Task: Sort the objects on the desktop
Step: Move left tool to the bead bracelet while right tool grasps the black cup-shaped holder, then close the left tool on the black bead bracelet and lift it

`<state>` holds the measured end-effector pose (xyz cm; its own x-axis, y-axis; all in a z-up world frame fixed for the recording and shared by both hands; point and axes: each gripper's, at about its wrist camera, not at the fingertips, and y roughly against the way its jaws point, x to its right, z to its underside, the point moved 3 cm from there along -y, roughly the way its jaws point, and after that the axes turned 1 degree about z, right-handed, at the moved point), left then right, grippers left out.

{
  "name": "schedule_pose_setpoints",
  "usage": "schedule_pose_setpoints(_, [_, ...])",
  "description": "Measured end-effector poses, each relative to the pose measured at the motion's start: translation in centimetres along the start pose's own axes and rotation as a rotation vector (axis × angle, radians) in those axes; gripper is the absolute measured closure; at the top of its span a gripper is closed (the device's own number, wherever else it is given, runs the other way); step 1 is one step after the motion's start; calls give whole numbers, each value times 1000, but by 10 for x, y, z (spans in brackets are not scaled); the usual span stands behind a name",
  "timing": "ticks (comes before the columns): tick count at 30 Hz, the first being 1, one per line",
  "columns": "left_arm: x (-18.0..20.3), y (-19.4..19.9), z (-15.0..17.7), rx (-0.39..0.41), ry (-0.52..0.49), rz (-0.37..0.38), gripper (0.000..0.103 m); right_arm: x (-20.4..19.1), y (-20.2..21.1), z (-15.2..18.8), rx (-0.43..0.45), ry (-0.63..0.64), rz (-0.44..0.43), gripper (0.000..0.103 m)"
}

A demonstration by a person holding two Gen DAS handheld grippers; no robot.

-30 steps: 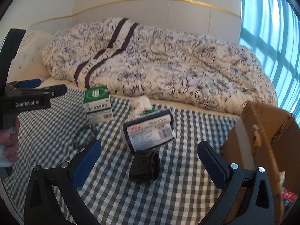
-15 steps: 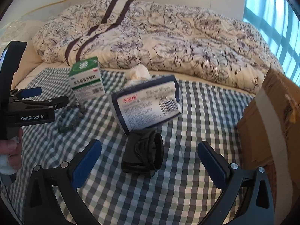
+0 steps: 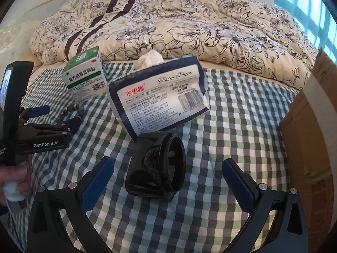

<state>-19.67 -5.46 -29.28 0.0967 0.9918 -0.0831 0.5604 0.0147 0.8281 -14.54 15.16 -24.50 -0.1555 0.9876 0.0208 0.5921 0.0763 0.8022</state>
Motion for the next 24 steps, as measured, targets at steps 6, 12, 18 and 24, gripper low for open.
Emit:
schedule_pose_setpoints(6, [4,-6,2,-6,-13,37,3,-1,-8,1,-12,15,-2,0])
schedule_pose_setpoints(12, [11,-3,3,4,-38,92,27,-3,-19,4,-38,20,-18,3])
schedule_pose_setpoints(18, [16,-2,2,2,-37,101,45,-8,-23,8,-72,47,-23,42])
schedule_pose_setpoints(24, [18,2,2,8,-46,130,75,-9,-18,9,-69,50,-36,44])
